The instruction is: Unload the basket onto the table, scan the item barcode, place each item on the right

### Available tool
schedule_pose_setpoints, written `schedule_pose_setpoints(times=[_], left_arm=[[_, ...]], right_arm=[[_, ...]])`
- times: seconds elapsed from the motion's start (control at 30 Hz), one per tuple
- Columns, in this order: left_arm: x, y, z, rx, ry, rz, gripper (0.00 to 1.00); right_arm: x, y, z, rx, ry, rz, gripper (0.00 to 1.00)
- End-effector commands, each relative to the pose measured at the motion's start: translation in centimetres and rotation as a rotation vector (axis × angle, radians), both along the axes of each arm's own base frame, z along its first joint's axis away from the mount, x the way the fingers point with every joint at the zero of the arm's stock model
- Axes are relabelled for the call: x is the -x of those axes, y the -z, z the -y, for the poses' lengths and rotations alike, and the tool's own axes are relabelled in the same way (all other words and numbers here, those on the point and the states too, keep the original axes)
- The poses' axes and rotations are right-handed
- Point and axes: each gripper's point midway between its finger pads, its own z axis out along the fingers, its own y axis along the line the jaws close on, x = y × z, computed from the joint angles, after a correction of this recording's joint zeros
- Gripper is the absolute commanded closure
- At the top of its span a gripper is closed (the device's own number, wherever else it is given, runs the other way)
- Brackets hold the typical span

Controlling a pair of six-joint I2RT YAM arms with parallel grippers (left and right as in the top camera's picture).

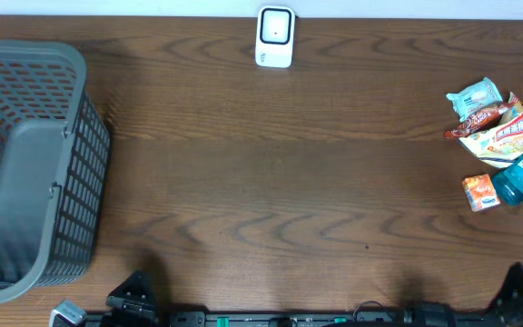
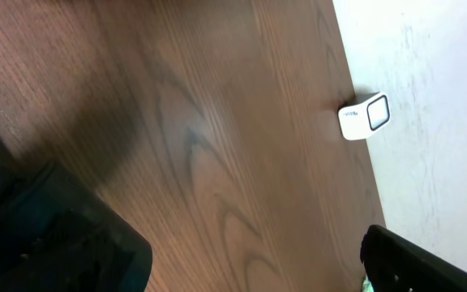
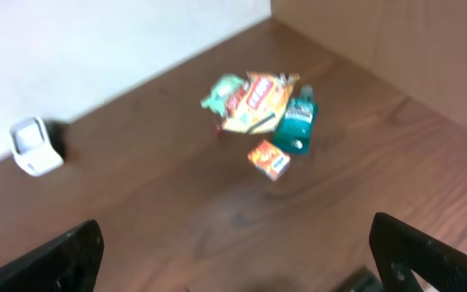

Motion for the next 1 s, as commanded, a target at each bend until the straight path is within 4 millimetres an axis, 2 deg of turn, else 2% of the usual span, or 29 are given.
schedule_pose_setpoints(times=[0.0, 0.23, 0.37, 0.47, 0.57, 0.73, 0.8, 0.87, 0.97], left_arm=[[0.2, -0.4, -0.2, -0.009, -0.010, 0.015, 0.02], [0.2, -0.4, -0.2, -0.009, -0.010, 0.015, 0.02], [0.2, -0.4, -0.2, -0.009, -0.010, 0.015, 0.02], [0.2, -0.4, -0.2, -0.009, -0.010, 0.015, 0.02], [0.2, -0.4, -0.2, -0.009, -0.011, 0.015, 0.02], [0.2, -0.4, -0.2, -0.009, -0.010, 0.015, 0.02], [0.2, -0.4, -0.2, -0.009, -0.010, 0.015, 0.02], [0.2, -0.4, -0.2, -0.009, -0.010, 0.015, 0.02], [0.2, -0.4, -0.2, -0.009, -0.011, 0.015, 0.02]], right_arm=[[3.2, -1.1, -0.1, 0.014, 0.009, 0.134, 0.01], [7.3, -0.5, -1.6, 0.006, -0.054, 0.288, 0.01], [8.2, -0.6, -0.9, -0.004, 0.005, 0.342, 0.01], [7.6, 0.3, -0.8, -0.006, 0.006, 0.301, 0.01], [6.5, 0.0, -1.2, -0.019, -0.023, 0.313, 0.01], [3.0, -3.5, -5.3, 0.169, -0.341, 0.399, 0.01], [2.1, -4.3, -6.3, 0.209, -0.416, 0.430, 0.01], [1.2, -4.3, -6.7, 0.206, -0.444, 0.440, 0.01], [0.1, -3.1, -6.7, 0.220, -0.456, 0.410, 0.01]])
